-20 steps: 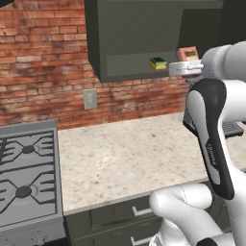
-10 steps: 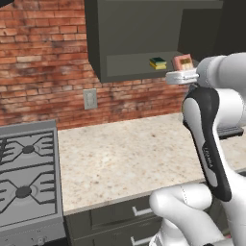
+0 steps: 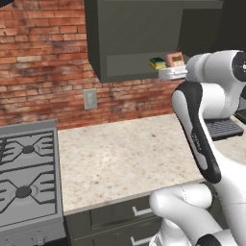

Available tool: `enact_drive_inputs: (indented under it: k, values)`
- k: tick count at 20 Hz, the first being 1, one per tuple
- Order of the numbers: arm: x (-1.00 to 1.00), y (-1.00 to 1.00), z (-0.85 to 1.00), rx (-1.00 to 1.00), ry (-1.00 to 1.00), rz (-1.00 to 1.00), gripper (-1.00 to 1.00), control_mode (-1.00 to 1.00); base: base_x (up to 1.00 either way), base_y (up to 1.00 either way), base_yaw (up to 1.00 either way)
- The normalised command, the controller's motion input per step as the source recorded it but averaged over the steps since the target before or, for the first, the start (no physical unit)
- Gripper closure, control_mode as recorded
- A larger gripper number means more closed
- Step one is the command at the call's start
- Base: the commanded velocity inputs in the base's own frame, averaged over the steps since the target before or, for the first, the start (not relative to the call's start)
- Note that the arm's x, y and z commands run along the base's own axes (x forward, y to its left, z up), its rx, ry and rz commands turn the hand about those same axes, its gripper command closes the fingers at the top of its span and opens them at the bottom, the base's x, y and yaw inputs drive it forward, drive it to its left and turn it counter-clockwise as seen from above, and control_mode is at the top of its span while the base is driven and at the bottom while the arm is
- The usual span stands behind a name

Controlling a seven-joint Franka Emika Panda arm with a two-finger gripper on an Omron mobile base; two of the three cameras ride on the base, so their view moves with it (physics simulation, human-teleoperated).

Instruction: Pick up the sponge and bar soap from the sink, and place them back in the cabinet, and close the cabinet door.

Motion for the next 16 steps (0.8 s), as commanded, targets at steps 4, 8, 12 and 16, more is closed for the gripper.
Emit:
enact_drive_inputs:
  k: [4,8,12,16]
  values:
    - [0.47,0.0,0.0,0.0,0.06,0.0,1.0,-1.0,0.0,0.0,0.0]
    - [0.4,0.0,0.0,0.0,0.07,0.0,1.0,-1.0,0.0,0.0,0.0]
    - [0.37,0.0,-0.01,0.0,0.02,0.0,1.0,-1.0,0.0,0.0,0.0]
    - [0.34,0.0,-0.01,0.0,0.0,0.0,1.0,-1.0,0.0,0.0,0.0]
